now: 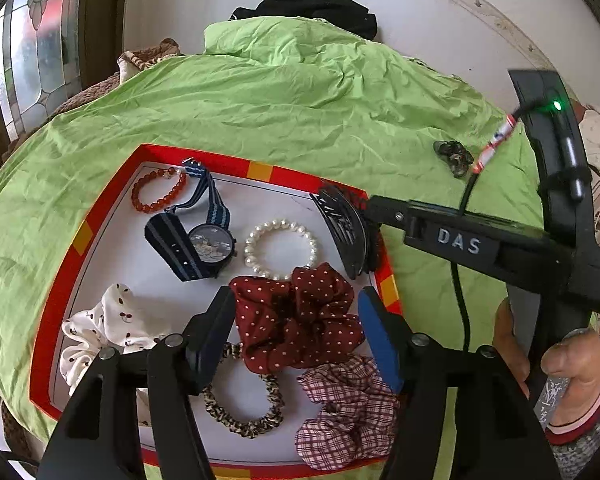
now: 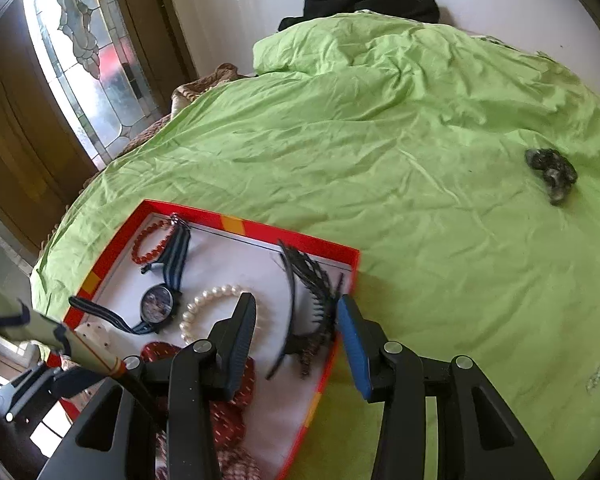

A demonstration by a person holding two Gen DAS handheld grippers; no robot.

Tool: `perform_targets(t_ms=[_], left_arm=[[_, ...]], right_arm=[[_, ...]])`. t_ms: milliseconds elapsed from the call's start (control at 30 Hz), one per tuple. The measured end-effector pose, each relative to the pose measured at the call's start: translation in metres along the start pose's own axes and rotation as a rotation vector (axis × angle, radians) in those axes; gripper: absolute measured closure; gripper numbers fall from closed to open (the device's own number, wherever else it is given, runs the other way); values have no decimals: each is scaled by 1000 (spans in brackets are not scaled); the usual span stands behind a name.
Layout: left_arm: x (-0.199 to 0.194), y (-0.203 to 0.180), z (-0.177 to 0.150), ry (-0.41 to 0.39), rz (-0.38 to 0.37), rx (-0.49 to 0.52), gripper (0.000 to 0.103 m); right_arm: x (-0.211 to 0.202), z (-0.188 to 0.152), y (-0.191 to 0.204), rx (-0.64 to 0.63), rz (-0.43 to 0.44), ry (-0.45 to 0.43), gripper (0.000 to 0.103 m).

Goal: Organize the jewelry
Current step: 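Open left tool over scrunchie while right tool releases claw clip in tray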

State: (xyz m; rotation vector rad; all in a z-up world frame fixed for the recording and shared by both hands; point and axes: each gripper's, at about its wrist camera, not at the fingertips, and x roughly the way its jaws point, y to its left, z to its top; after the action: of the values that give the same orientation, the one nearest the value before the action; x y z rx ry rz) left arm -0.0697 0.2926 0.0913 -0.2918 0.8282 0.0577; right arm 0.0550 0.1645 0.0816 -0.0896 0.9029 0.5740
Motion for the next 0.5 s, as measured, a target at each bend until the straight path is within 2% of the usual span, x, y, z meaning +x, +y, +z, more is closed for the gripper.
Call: perform_targets(t_ms=[333, 500], left_arm=[[1, -11, -6, -12, 59, 25, 41], [-7, -18, -8, -45, 51, 42, 41]], right_arm=[[-18, -17, -42, 74, -45, -1, 57], [-25, -24, -59, 103, -69, 1, 56]])
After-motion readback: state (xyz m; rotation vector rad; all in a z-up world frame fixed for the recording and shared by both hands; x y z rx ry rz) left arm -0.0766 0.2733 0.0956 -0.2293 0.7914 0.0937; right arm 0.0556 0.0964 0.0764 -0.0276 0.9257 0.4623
